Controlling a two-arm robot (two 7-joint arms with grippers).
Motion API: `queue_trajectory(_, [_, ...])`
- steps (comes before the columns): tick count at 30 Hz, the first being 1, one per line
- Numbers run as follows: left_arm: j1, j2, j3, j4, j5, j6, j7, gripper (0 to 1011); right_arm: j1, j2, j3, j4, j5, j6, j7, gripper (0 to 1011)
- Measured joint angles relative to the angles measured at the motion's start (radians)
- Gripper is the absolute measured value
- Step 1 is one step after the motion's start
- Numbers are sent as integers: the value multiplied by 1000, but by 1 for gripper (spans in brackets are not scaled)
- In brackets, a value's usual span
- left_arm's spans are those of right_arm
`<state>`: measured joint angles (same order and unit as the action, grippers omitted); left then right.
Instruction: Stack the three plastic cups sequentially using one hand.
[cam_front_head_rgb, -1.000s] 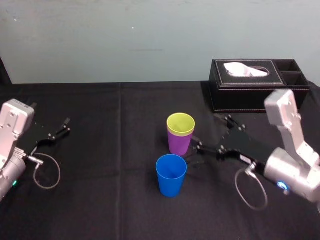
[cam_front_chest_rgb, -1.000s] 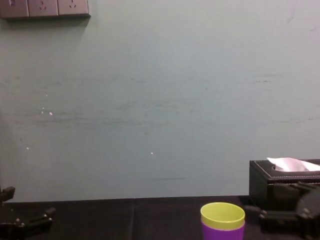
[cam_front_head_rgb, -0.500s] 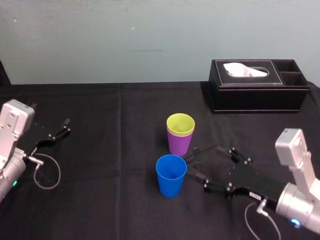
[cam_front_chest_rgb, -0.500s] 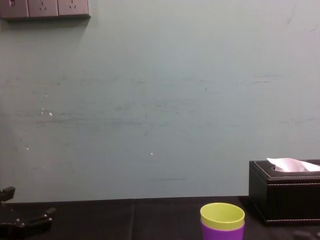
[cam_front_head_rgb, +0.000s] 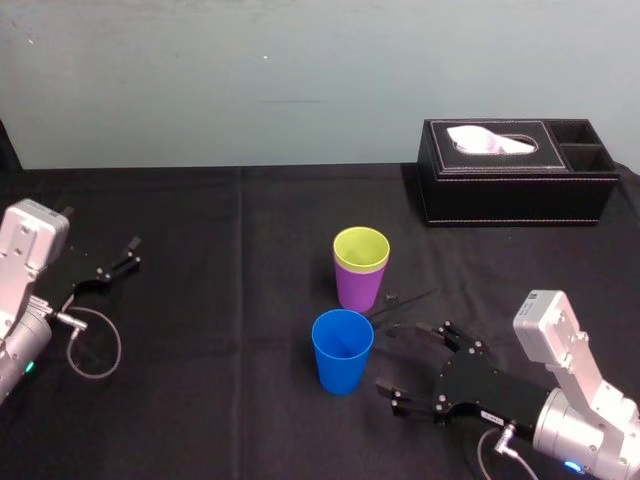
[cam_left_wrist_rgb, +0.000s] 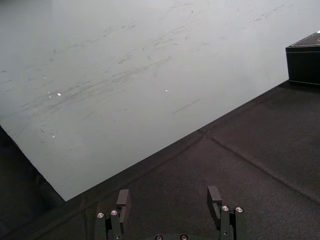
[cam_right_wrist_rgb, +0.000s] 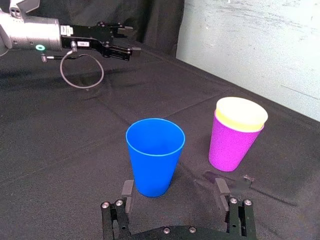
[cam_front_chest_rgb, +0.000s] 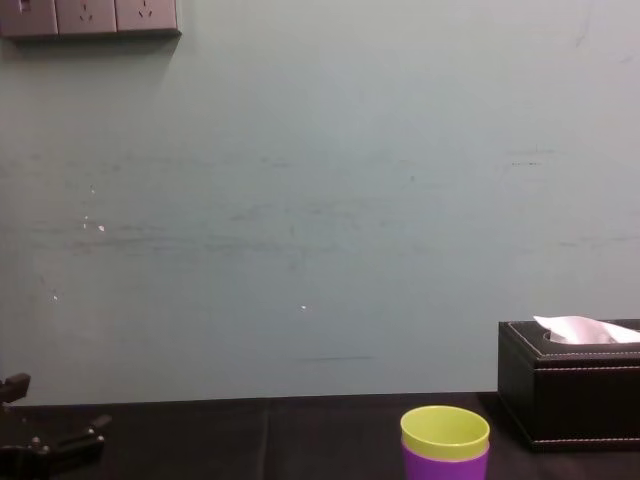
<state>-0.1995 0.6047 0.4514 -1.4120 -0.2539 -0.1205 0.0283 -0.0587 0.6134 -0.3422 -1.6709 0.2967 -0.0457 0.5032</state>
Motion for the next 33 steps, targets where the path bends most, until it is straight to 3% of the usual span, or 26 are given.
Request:
queue_trajectory(16, [0,0,0,0,0,0,0,1010,24,-23,-19,9,-29,36,-7,1003])
queue_trajectory(33, [0,0,0,0,0,0,0,1010,86,-70,-61,64,7,67,23,1003])
